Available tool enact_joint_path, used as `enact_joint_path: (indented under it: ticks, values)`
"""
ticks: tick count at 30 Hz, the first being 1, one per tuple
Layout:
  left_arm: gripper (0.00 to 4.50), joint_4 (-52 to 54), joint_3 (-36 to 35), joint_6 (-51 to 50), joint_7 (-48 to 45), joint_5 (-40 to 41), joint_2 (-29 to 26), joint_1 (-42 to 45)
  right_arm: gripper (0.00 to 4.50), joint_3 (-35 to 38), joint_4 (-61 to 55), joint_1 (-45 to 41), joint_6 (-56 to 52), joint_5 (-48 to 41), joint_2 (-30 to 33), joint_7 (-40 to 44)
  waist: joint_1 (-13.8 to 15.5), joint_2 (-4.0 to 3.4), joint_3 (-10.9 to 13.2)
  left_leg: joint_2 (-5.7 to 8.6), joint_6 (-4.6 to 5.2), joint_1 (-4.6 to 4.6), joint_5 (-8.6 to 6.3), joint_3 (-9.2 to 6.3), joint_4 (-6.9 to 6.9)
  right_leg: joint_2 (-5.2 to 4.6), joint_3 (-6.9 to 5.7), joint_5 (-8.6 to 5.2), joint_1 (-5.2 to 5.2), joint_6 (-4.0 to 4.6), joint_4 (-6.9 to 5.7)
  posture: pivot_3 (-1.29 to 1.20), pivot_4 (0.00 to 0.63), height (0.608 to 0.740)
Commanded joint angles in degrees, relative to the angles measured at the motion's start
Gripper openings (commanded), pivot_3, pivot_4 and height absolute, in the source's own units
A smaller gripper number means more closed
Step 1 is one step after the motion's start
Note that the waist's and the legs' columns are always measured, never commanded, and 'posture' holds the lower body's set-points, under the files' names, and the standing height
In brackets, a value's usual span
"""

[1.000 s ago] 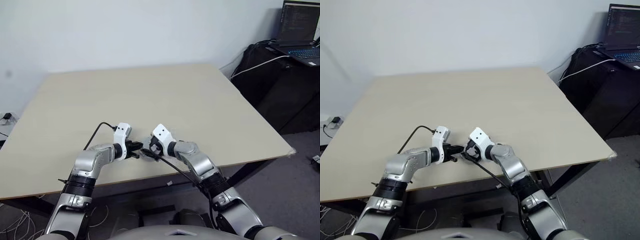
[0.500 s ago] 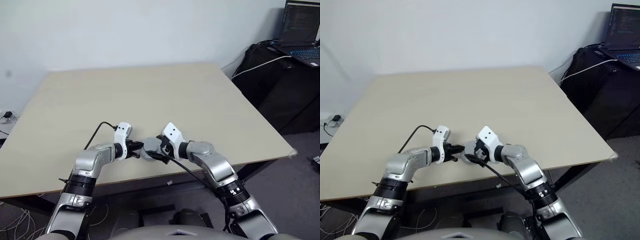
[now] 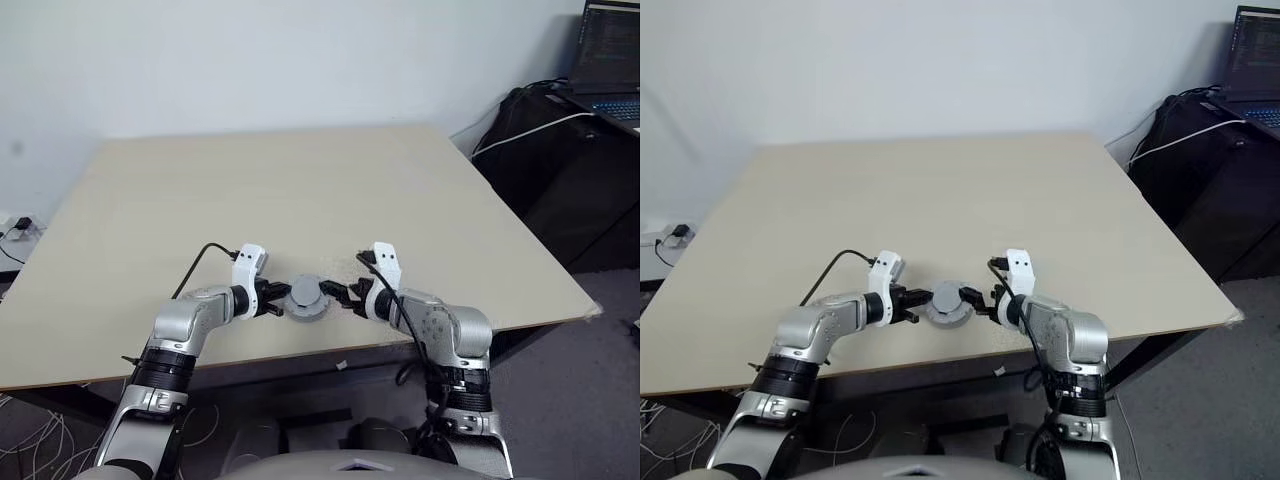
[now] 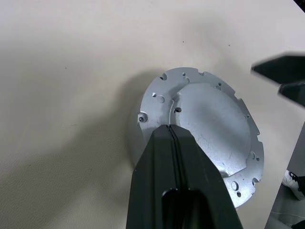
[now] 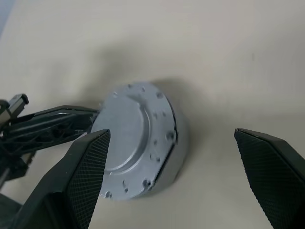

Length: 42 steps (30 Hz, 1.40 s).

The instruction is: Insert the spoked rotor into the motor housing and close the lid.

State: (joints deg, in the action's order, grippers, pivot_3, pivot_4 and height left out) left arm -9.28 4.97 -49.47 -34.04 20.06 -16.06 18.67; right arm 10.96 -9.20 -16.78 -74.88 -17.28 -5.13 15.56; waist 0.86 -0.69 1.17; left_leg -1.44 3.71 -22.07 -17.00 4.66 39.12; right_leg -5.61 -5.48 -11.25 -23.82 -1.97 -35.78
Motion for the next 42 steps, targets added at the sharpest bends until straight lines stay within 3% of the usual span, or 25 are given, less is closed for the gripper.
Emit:
enact_joint_path:
  ticks: [1,13,33,42]
  values:
    - [0.00,-0.95,2.26,-1.24,-0.35,-0.81,0.29,-0.48,4.48,2.73,-0.01,-1.81,-3.21,-2.77,-1.45,-1.27,0.00,-0.02,0.01,0.00,0.00,0.00,0.00,0.00,0.00,0.00,-0.01,-0.03,0.00,-0.05,0.00,0.00,0.000,0.740]
    - [0.00,-0.70,2.11,-1.21,-0.16,-0.69,0.43,-0.81,4.48,7.26,5.16,-4.34,-6.26,-6.46,-3.29,-2.56,-0.09,-0.15,0.09,0.01,0.21,0.00,0.10,-0.01,-0.01,0.04,-0.01,-0.05,0.02,-0.08,0.01,0.00,0.000,0.740]
    - [0.00,0.16,2.11,-1.76,-0.16,-0.30,0.57,-1.02,4.48,3.79,14.76,-6.63,1.44,-7.39,-5.63,-4.94,-0.24,-0.22,0.14,0.03,0.13,-0.02,0.04,-0.04,-0.03,0.04,0.00,-0.07,0.02,-0.12,0.02,0.00,0.000,0.740]
    - [0.00,0.26,2.11,-1.91,-0.11,-0.27,0.62,-1.03,4.48,5.98,15.76,-6.64,-2.51,-15.60,-5.75,2.40,-1.25,-0.24,0.19,0.00,0.24,-0.03,0.10,-0.04,-0.06,0.06,0.00,-0.07,-0.02,-0.11,0.02,0.00,0.000,0.740]
